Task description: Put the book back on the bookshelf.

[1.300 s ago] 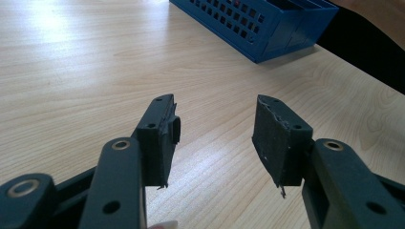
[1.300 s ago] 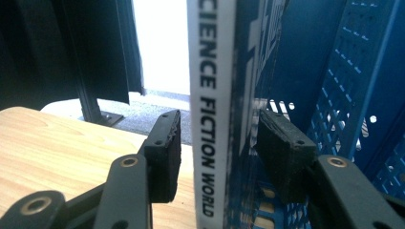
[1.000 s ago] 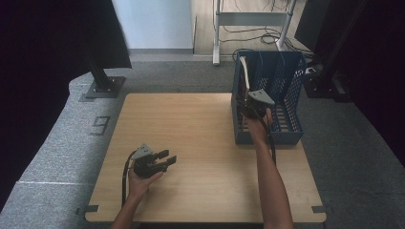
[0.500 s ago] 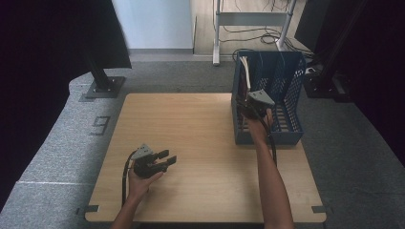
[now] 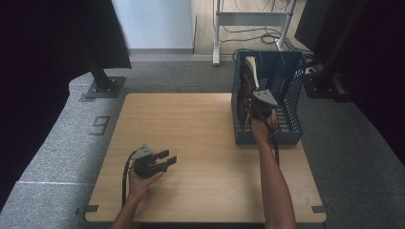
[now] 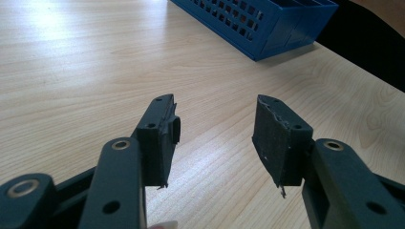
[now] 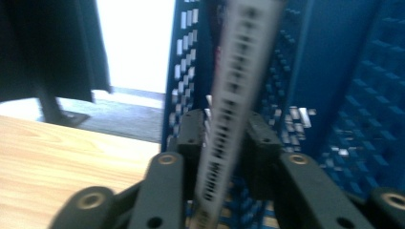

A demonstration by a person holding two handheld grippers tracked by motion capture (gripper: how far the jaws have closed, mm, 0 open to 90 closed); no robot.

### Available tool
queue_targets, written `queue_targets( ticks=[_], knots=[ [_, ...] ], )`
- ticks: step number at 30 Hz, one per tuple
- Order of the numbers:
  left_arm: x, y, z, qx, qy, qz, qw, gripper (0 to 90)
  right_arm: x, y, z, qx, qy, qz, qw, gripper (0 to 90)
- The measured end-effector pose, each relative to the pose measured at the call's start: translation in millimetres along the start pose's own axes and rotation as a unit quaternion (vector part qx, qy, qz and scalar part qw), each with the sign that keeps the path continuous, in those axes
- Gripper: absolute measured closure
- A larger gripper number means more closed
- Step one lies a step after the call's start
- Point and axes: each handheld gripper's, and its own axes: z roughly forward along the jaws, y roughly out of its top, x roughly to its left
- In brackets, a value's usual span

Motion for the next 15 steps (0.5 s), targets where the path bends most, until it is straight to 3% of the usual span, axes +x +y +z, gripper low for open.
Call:
queue_targets(
  ticks=[11, 15],
  knots=[
    [2.0, 0.1, -1.6, -0.002, 0.003, -0.001, 1.0, 49.7, -4.2, -0.9, 0.1, -0.011, -0.049, 0.015, 0.9986, 81.5],
    [2.2, 0.0, -1.5, -0.003, 0.003, -0.002, 1.0, 49.7, -7.4, -1.6, 0.2, -0.011, -0.055, 0.018, 0.9983, 81.5]
  ],
)
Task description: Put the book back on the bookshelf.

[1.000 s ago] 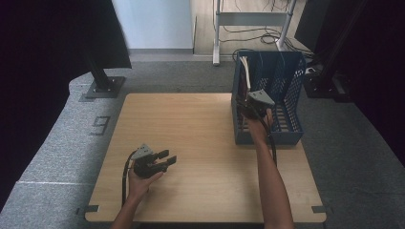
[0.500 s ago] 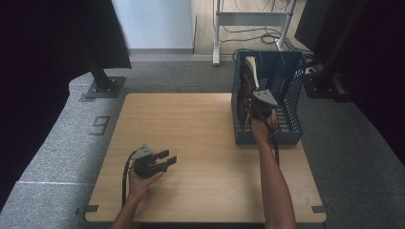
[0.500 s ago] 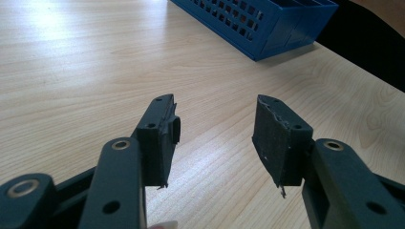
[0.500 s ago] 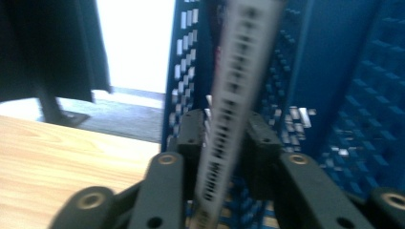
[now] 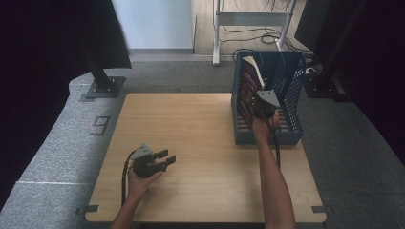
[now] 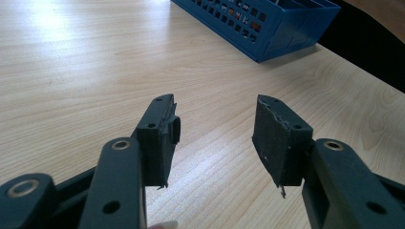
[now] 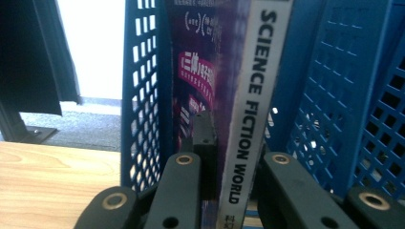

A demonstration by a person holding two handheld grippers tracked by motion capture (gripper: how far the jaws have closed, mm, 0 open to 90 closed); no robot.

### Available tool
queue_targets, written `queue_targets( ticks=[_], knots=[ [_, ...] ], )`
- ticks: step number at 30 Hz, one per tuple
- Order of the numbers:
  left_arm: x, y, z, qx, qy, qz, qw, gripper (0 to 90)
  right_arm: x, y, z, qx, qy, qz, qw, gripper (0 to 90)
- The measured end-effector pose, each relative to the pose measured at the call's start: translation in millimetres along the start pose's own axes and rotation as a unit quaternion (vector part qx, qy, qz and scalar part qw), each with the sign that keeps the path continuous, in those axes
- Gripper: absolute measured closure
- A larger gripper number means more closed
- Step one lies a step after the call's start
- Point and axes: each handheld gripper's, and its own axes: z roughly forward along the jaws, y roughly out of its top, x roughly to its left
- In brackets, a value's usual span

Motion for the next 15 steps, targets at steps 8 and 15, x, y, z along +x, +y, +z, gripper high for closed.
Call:
queue_targets(
  ticks=[8, 15],
  knots=[
    [-2.0, -0.3, 1.6, 0.003, -0.002, 0.002, 1.0, 49.7, -5.0, -3.3, -2.9, -0.01, 0.015, 0.002, 0.9998, 76.2],
    [-3.1, -0.3, 2.1, 0.004, -0.003, 0.003, 1.0, 49.6, -9.5, -1.7, -4.0, -0.005, 0.033, 0.007, 0.9994, 63.1]
  ],
)
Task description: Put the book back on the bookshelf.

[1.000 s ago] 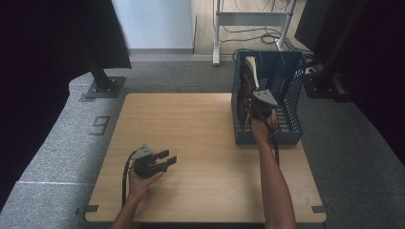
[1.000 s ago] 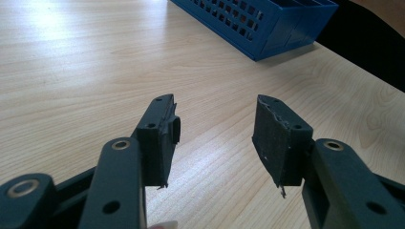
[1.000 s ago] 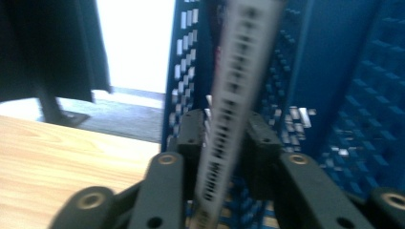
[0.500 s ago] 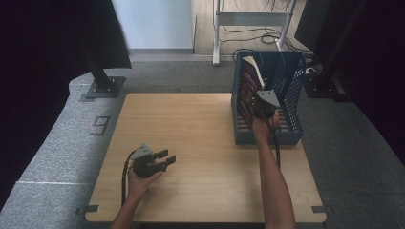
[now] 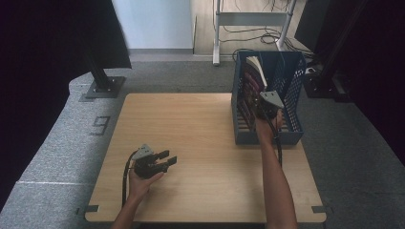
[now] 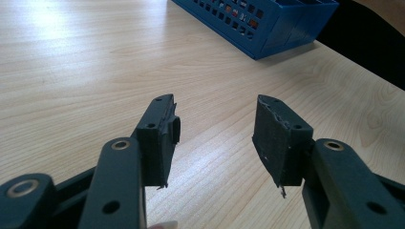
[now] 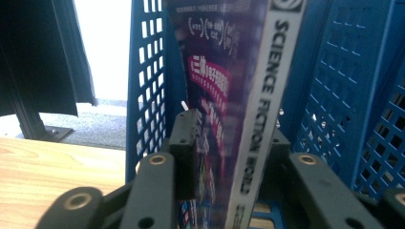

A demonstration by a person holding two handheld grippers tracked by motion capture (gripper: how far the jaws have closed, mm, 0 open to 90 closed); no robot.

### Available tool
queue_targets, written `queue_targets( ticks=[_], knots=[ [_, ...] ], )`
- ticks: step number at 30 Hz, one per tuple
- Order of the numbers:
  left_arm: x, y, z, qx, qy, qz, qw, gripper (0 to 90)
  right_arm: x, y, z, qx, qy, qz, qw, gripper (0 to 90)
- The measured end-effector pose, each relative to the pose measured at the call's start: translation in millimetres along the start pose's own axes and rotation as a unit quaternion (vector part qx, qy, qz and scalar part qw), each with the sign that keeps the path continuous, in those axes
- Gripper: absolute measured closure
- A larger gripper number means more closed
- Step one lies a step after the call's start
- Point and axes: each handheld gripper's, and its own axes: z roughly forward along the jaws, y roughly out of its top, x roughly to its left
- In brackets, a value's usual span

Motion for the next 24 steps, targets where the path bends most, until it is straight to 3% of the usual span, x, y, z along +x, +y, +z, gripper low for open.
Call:
queue_targets(
  ticks=[13, 24],
  knots=[
    [-2.5, 0.0, 1.9, 0.003, -0.004, 0.0, 1.0, 49.5, -6.2, -5.6, -5.8, 0.014, 0.021, 0.006, 0.9997, 48.5],
    [-2.8, -1.8, 1.3, 0.006, 0.002, 0.0, 1.0, 49.4, -7.3, -1.9, -20.1, 0.004, 0.053, 0.012, 0.9985, 44.0]
  ],
)
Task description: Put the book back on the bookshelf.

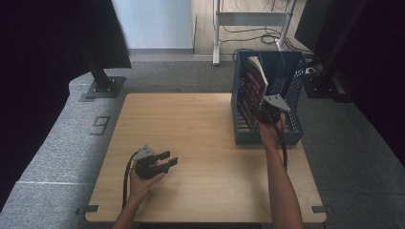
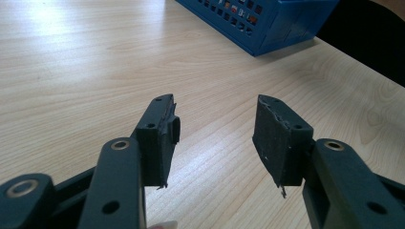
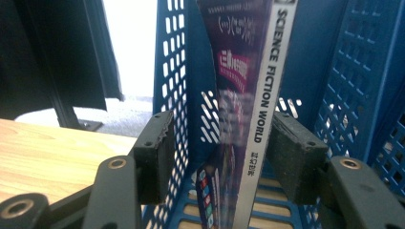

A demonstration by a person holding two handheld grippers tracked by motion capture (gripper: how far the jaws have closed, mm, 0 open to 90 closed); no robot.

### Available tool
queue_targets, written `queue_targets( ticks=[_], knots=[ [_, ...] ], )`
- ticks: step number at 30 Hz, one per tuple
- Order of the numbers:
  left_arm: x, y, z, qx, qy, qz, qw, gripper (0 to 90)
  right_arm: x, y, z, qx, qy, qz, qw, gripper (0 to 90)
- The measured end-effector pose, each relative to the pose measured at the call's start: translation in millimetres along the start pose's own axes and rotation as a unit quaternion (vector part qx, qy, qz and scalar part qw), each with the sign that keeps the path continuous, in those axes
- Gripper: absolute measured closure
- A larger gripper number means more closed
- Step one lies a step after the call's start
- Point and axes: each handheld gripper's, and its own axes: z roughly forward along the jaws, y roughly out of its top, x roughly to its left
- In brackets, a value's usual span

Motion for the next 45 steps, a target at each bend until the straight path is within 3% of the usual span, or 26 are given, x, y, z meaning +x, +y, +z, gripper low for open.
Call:
queue_targets(
  ticks=[7, 29, 37, 45],
  knots=[
    [0.2, -1.3, -0.9, 0.001, 0.002, 0.0, 1.0, 49.3, -2.2, -8.6, -7.6, 0.013, 0.012, 0.006, 0.9998, 42.6],
    [1.3, -1.1, -5.4, -0.003, 0.005, 0.0, 1.0, 49.3, 4.5, -25.8, -45.2, 0.005, 0.047, 0.008, 0.9989, 42.9],
    [1.6, -2.1, -4.2, 0.0, 0.005, 0.0, 1.0, 49.2, 9.6, -33.2, -65.3, 0.004, 0.075, 0.002, 0.9971, 43.2],
    [1.7, -2.2, -4.5, 0.0, 0.006, -0.001, 1.0, 49.2, 18.3, -41.3, -88.6, 0.009, 0.115, -0.004, 0.9933, 43.2]
  ],
)
